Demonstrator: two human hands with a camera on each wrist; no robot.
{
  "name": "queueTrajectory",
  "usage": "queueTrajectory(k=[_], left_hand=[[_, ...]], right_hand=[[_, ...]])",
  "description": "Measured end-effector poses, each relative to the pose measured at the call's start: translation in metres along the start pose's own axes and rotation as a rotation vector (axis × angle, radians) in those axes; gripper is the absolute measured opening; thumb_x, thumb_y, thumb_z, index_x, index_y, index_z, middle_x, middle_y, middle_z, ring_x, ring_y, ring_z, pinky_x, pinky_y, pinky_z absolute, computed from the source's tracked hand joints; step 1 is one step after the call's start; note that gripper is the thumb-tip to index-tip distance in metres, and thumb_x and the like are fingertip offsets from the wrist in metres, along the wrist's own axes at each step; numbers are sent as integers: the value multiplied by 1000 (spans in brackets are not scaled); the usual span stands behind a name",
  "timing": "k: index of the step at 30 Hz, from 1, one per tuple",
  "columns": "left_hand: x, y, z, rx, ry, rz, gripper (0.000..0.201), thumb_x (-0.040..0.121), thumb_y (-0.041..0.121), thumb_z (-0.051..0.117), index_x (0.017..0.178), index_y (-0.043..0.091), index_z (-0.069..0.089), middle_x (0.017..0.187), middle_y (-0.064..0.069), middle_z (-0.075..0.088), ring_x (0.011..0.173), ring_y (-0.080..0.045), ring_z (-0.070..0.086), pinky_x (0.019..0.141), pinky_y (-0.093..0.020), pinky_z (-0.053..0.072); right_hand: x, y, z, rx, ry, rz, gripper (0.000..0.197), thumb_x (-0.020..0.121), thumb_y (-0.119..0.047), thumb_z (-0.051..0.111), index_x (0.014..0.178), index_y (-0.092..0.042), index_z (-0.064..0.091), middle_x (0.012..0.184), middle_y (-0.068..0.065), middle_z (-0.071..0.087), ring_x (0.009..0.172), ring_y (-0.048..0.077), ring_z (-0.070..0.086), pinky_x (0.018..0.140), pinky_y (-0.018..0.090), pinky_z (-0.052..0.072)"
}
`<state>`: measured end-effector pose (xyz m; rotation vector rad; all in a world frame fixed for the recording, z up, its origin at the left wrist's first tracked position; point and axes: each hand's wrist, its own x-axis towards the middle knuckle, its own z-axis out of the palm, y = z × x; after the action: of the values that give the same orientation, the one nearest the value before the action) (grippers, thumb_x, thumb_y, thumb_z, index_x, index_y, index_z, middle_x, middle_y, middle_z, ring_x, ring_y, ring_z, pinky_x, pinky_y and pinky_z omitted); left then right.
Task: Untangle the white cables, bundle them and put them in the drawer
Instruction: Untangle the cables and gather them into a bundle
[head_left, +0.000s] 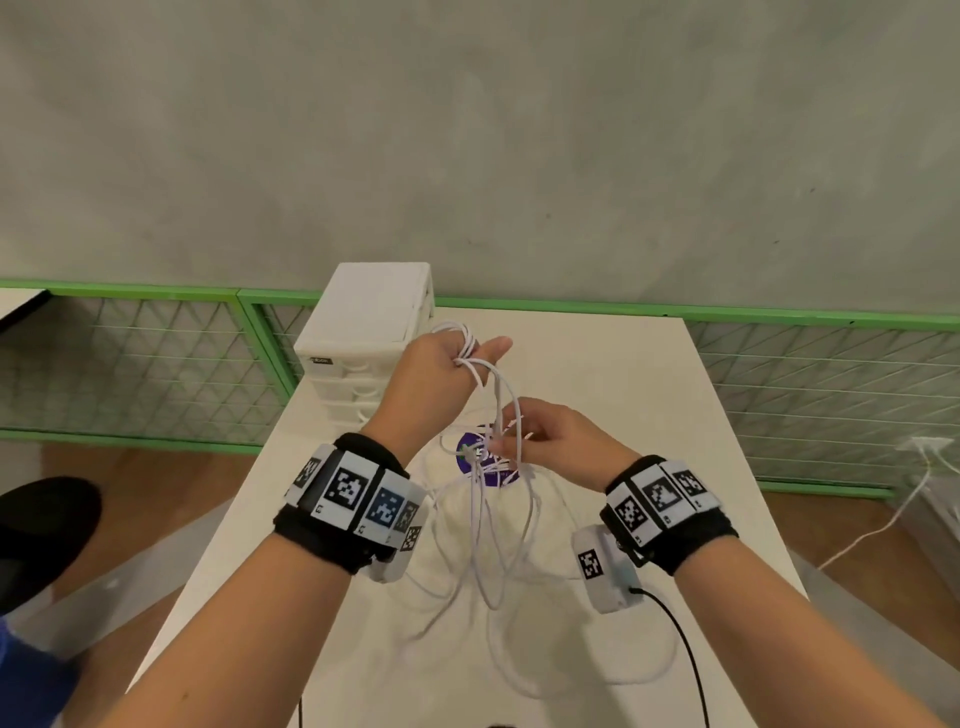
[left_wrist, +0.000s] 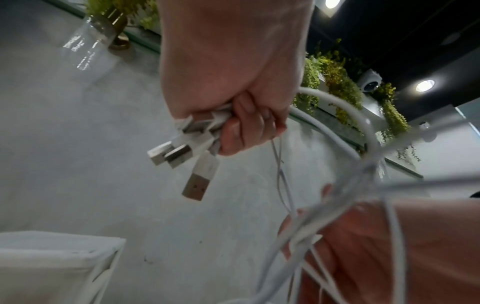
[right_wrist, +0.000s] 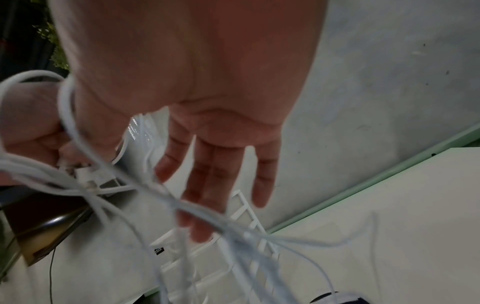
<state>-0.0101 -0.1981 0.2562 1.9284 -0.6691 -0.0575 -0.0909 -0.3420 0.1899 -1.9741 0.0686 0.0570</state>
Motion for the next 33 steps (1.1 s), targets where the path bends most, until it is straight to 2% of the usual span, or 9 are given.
queueTrajectory(k=[5,10,12,15,19,23,26,29,33], left_hand=[[-11,5,5,148,-180,59,51,86,34,67,51,12,38,58,2,33,52,-8,37,54,-22,32],[-18,-1,2,335,-136,40,55,87,45,63,55,11,34,58,-2,33,58,-21,36,57,-32,30],[-17,-2,-2,299,-71,7,56,87,44,63,57,2,41,60,-12,40,58,-27,42,58,-34,33],[-11,-6,-4,267,-16,-12,59,87,45,63,72,-11,53,78,-26,57,72,-36,55,66,-39,44],[-6,-4,-3,266,-1,-5,61,87,47,62,72,-12,52,79,-26,59,73,-38,56,68,-42,46],[1,2,-9,267,46,19,61,87,48,61,70,-10,51,78,-27,59,72,-38,56,68,-42,47],[7,-2,-15,259,89,-12,62,87,47,61,70,-11,50,68,-21,53,65,-35,51,65,-39,45],[8,-11,-17,218,76,-88,53,89,43,61,64,-1,46,63,-10,48,63,-31,48,62,-36,41],[7,-24,-11,166,42,-190,47,91,41,58,64,7,41,64,-8,46,60,-26,43,61,-32,37]], right_hand=[[13,5,1,-372,176,199,43,79,-58,61,99,-21,52,101,3,65,95,24,60,88,41,47],[12,16,-26,-521,225,460,111,59,-62,75,145,-31,12,149,8,21,138,30,26,111,57,20],[8,24,-37,-570,281,497,112,66,-56,74,148,-27,4,156,7,7,144,28,13,112,58,17],[4,33,-46,-520,433,398,82,75,-47,71,142,-23,30,146,7,32,130,27,40,106,48,34],[3,25,-52,-423,578,392,36,90,-47,51,108,-17,59,89,6,69,86,27,67,81,37,51],[0,18,-60,-408,437,470,65,91,-63,27,69,-16,66,59,3,66,60,24,63,73,35,50],[-7,17,-57,-168,332,346,69,88,-63,40,67,-4,69,45,-4,54,51,15,52,64,29,41],[-13,17,-52,-5,270,272,53,85,-56,52,82,-5,69,59,-6,61,61,6,56,68,24,39],[-12,13,-39,161,140,188,47,85,-54,49,90,-11,66,75,7,63,69,22,64,80,37,52]])
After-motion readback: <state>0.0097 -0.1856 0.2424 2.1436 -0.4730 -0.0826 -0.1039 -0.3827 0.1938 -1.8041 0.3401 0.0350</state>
